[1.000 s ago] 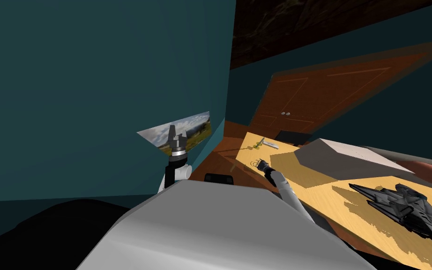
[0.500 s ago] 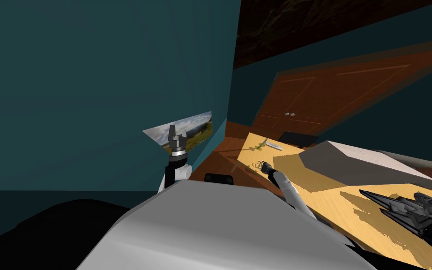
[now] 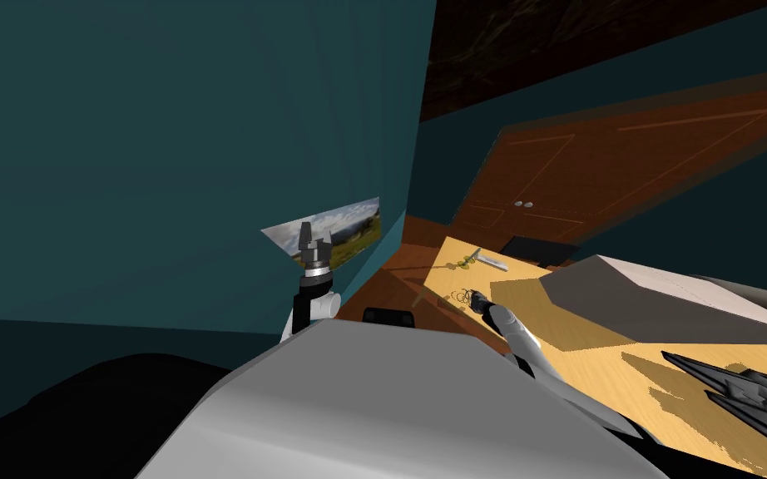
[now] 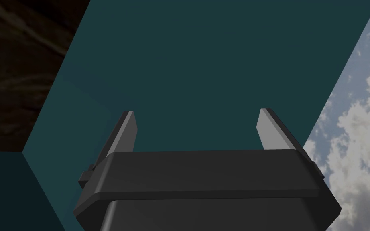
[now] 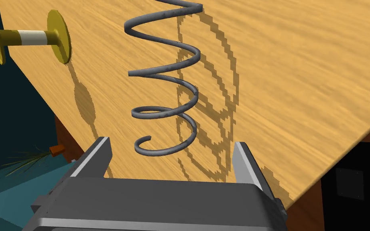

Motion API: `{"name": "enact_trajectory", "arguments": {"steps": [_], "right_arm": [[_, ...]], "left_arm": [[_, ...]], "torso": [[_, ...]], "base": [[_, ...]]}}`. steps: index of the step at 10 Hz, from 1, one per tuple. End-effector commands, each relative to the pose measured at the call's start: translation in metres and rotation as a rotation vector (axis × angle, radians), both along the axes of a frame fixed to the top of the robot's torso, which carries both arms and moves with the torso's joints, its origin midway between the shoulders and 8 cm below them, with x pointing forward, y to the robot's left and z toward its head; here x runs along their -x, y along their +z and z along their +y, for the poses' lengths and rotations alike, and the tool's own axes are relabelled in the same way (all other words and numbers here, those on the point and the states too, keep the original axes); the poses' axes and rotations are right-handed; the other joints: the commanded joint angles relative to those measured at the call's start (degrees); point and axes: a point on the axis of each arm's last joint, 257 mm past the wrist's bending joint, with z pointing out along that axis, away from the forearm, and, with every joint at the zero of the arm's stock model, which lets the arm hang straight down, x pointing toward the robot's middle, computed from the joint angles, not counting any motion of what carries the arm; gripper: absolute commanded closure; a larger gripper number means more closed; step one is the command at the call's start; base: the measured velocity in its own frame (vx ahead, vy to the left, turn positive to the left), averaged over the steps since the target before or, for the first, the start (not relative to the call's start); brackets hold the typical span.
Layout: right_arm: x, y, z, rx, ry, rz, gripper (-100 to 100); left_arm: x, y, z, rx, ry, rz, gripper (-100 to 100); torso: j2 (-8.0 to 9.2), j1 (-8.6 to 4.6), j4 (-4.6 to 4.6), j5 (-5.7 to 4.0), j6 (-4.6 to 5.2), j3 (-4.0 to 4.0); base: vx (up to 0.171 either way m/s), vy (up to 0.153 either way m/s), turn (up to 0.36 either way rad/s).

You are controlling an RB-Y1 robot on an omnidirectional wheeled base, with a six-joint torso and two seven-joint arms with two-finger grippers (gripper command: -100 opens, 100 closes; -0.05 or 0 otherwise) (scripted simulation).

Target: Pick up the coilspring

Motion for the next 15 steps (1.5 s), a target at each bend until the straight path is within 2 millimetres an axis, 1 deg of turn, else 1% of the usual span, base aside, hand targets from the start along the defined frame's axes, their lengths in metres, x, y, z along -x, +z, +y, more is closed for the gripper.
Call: {"name": "enact_trajectory", "arguments": {"steps": [1,4,5,6,7,9,10,11,15], "right_arm": [[0.009,-0.001,-0.009,0.023,0.009,0.032,-100],[0.018,-0.001,-0.023,0.061,0.025,0.077,-100],[0.017,-0.002,-0.021,0.055,0.023,0.07,-100],[0.017,-0.002,-0.021,0.056,0.023,0.071,0],[0.022,-0.012,-0.013,0.056,0.019,0.071,-100],[0.027,-0.021,-0.005,0.056,0.014,0.072,-100],[0.025,-0.018,-0.007,0.053,0.015,0.072,-100],[0.025,-0.018,-0.008,0.056,0.015,0.072,100],[0.025,-0.018,-0.008,0.056,0.015,0.072,100]], "left_arm": [[0.0,0.0,0.0,0.0,0.0,0.0,0],[0.0,0.0,0.0,0.0,0.0,0.0,0],[0.0,0.0,0.0,0.0,0.0,0.0,0],[0.0,0.0,0.0,0.0,0.0,0.0,0],[0.0,0.0,0.0,0.0,0.0,0.0,0],[0.0,0.0,0.0,0.0,0.0,0.0,0],[0.0,0.0,0.0,0.0,0.0,0.0,0],[0.0,0.0,0.0,0.0,0.0,0.0,0],[0.0,0.0,0.0,0.0,0.0,0.0,0]], "torso": [[0.0,0.0,0.0,0.0,0.0,0.0],[-0.07,-0.07,-0.01,-0.01,-0.02,-0.03],[-0.1,-0.08,-0.02,-0.02,-0.01,-0.05],[-0.05,-0.04,-0.01,-0.02,-0.01,-0.03],[0.0,-0.02,0.0,-0.01,-0.01,0.0],[-0.16,-0.31,-0.03,-0.07,-0.01,-0.09],[-0.19,-0.34,-0.04,-0.08,-0.01,-0.11],[-0.1,-0.18,-0.03,-0.05,0.0,-0.06],[0.0,-0.04,0.0,-0.02,-0.02,0.0]], "base": [[0.009,-0.001,0.029],[0.027,-0.013,0.062],[0.017,-0.008,0.006],[0.0,0.0,0.0],[0.041,-0.049,0.035],[0.059,-0.091,0.032],[0.025,-0.038,0.011],[0.004,-0.007,-0.003],[0.0,0.0,0.0]]}}
